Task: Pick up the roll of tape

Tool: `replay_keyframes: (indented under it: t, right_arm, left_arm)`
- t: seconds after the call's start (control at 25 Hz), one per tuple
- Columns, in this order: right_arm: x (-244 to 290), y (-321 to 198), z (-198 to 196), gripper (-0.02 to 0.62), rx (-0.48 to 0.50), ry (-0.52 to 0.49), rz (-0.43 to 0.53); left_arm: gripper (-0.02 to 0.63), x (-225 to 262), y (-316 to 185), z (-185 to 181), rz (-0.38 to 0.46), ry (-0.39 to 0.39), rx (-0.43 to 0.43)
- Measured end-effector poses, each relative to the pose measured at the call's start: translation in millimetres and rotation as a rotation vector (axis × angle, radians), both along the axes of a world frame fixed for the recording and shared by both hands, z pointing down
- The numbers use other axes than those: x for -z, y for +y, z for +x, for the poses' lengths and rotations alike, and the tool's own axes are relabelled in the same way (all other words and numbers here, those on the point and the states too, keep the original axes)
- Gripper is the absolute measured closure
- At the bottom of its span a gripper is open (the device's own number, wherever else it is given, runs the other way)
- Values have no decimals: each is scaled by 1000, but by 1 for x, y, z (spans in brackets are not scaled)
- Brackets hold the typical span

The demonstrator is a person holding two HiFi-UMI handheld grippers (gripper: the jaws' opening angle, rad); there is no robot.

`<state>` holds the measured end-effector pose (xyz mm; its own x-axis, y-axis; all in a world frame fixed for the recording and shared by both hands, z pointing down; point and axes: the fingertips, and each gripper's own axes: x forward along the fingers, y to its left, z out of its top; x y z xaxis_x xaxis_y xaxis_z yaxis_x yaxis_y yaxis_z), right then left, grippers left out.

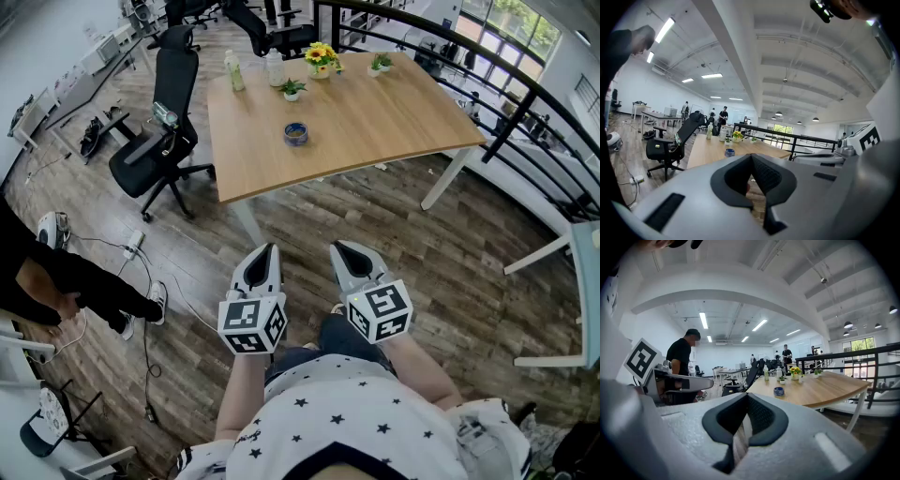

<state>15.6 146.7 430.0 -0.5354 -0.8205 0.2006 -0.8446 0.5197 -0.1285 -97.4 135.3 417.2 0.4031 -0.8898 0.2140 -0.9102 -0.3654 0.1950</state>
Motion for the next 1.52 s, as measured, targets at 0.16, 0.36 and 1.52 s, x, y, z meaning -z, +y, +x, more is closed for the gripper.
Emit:
replay_keyframes:
  t: [0.16, 0.36, 1.52]
  right_arm:
    - [-2, 6, 9, 589, -9, 3, 1]
    - [1, 14, 7, 589, -12, -2, 6]
    - [-4, -50, -19, 589, 26, -24, -23]
  left_arm:
    - [603, -2, 5, 11, 8, -6, -14]
    - [603, -4, 9, 14, 0, -12, -28]
    - [603, -16, -44, -18, -48, 32, 33]
